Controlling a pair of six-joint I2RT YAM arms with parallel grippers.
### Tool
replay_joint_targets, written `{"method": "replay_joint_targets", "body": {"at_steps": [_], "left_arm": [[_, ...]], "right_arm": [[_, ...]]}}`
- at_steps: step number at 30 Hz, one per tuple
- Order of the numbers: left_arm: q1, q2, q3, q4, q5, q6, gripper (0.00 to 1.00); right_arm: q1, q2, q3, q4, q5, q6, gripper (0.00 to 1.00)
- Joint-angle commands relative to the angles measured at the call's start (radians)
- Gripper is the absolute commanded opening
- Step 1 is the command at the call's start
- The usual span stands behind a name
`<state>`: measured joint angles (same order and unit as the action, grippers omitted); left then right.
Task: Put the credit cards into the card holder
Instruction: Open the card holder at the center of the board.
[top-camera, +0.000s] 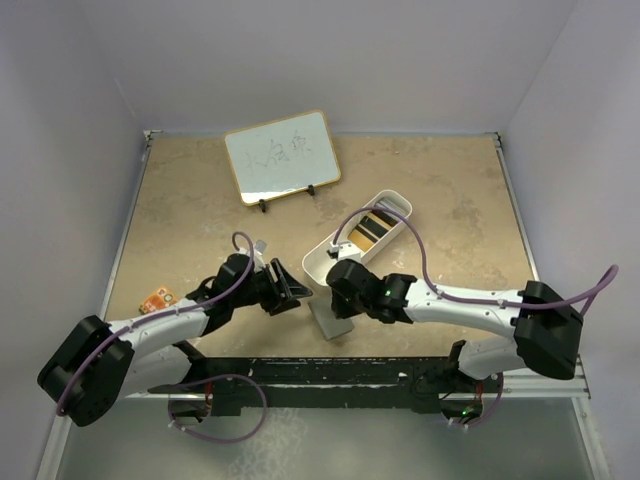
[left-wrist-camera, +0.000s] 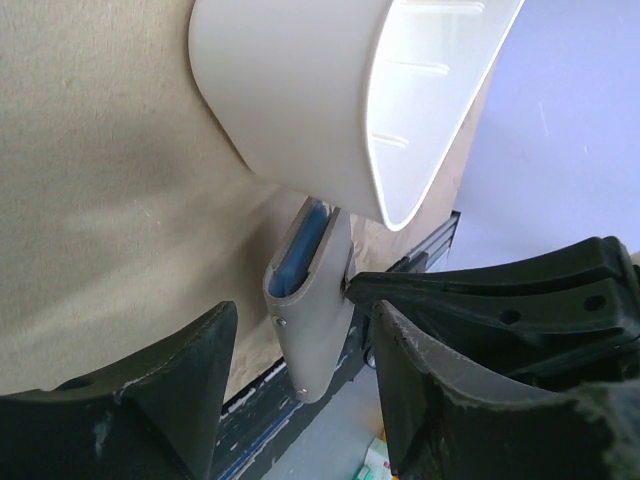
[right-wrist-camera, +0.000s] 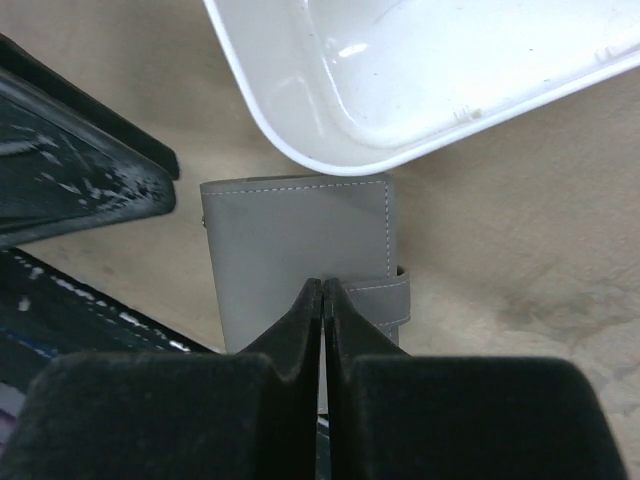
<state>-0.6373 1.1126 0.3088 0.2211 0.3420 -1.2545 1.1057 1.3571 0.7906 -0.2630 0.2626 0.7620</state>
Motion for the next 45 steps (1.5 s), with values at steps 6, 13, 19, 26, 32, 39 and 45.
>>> {"method": "replay_joint_targets", "body": {"at_steps": [6, 13, 19, 26, 32, 39, 45], "left_arm": [[-0.005, 0.005, -0.047, 0.179, 0.06, -0.072, 0.55], [-0.005, 0.001, -0.028, 0.162, 0.065, -0.061, 0.32], [-0.005, -0.007, -0.008, 0.084, 0.067, -0.004, 0.0], [-0.005, -0.018, 0.052, -0.045, 0.066, 0.104, 0.0], [-0.005, 0.002, 0.073, -0.066, 0.078, 0.12, 0.0], [-0.005, 0.012, 0.091, -0.054, 0.076, 0.101, 0.0], [-0.005, 0.004, 0.093, -0.059, 0.07, 0.092, 0.0]], "right_arm": [[0.001, -0.055, -0.022, 0.144, -0.029, 0.141, 0.0], [0.001, -0.076, -0.045, 0.15, -0.041, 0.17, 0.0], [0.0, -0.112, -0.097, 0.129, -0.065, 0.215, 0.0], [0.002, -0.19, -0.139, 0.019, -0.028, 0.193, 0.0], [0.0, -0.239, -0.175, 0.001, -0.051, 0.179, 0.0], [-0.001, -0.203, -0.124, 0.042, -0.102, 0.196, 0.4], [0.0, -0.158, -0.118, 0.122, -0.137, 0.214, 0.59]]}}
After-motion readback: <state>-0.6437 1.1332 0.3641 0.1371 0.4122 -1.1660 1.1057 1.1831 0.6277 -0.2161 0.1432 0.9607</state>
